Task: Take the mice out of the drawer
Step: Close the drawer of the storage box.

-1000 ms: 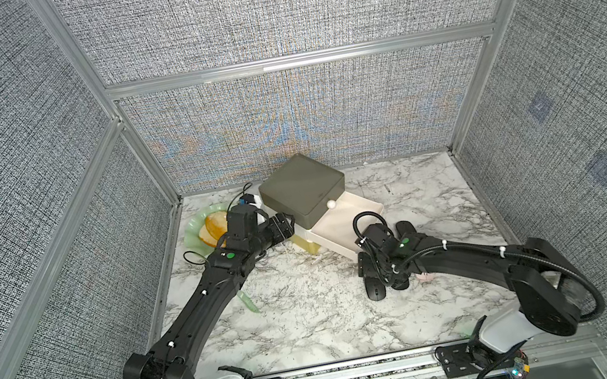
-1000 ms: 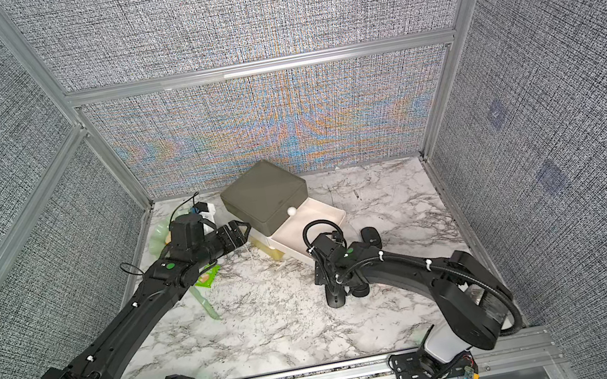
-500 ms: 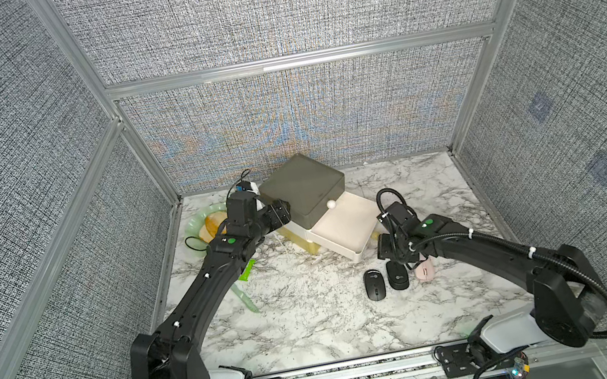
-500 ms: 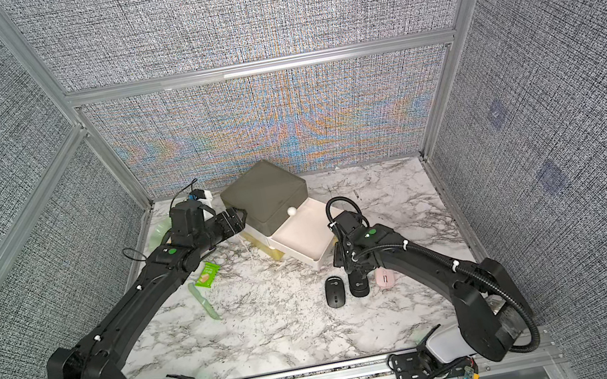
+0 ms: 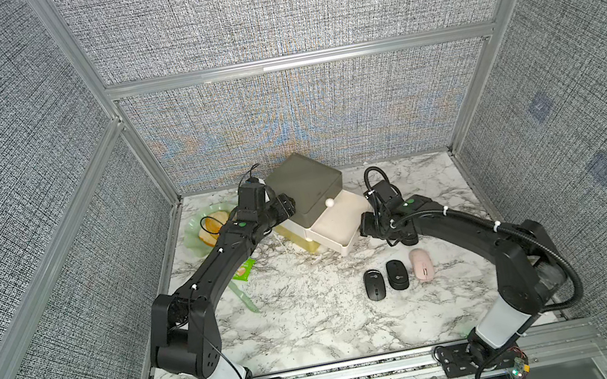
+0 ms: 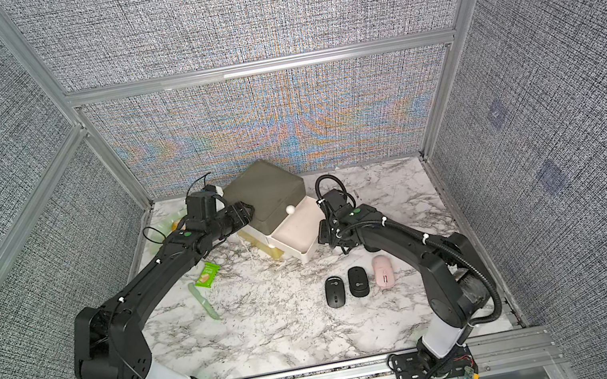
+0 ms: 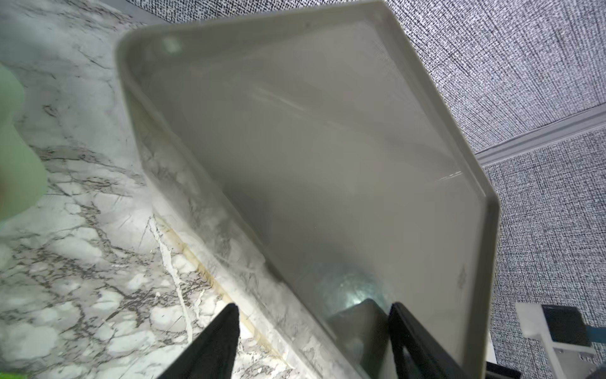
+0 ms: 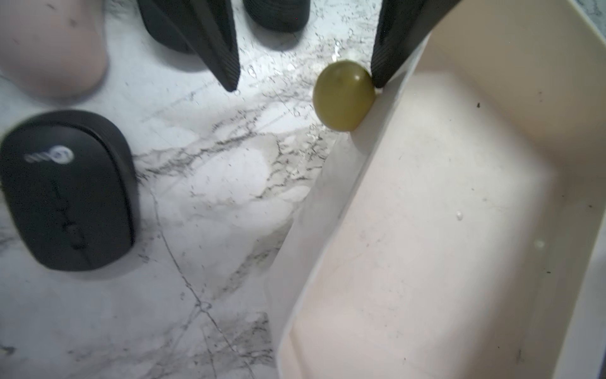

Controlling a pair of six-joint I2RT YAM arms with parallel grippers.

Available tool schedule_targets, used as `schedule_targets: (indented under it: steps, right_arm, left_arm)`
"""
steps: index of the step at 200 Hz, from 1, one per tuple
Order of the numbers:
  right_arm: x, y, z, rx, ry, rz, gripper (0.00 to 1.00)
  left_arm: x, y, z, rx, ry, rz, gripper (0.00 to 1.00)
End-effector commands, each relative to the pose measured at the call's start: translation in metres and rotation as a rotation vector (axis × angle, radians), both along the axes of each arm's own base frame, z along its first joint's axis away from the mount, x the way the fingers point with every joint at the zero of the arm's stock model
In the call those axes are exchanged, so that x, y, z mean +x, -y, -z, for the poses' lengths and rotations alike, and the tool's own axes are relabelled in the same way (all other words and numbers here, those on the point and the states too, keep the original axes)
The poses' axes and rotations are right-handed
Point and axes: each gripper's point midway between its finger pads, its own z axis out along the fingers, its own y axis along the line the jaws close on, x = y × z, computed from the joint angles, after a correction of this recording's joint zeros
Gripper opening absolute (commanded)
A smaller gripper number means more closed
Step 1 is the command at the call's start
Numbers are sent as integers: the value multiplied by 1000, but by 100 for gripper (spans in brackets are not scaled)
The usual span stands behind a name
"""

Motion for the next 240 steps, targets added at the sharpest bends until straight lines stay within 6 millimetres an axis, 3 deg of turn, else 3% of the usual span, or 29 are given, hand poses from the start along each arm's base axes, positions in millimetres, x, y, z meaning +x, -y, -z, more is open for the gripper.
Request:
schedule_targets:
  steps: [1, 47, 107, 136, 148, 162, 177, 204, 217, 240]
  right_arm:
    - [27, -33, -16, 129, 93, -49, 62]
    - [50, -59, -34, 225, 162, -95, 61]
    - [73, -81, -20, 260, 145, -127, 60]
    - [74, -87, -39, 297, 204, -166, 59]
    - [68, -87, -56, 326, 244, -193, 60]
    - [63, -78, -68, 313, 269, -183, 62]
    - [57, -61, -63, 271, 226, -146, 62]
    - [46, -37, -43, 229, 167, -115, 62]
    - [46, -21, -25, 208, 116, -44, 56]
    - [53, -14, -5, 191, 71, -16, 48]
  left_arm:
    - [-7, 0, 15, 27, -66, 28, 72]
    - [-3, 2, 23, 29, -88, 28, 71]
    - [0, -1, 22, 37, -83, 6, 70]
    - [-1, -1, 21, 31, -81, 10, 70]
    - [-1, 0, 21, 30, -81, 13, 70]
    - [-1, -1, 19, 34, -77, 8, 70]
    - [-1, -2, 18, 34, -70, 6, 70]
    - [-1, -3, 19, 39, -71, 0, 70]
    - [-1, -2, 20, 34, -71, 3, 70]
    - [-1, -2, 24, 41, -81, 10, 70]
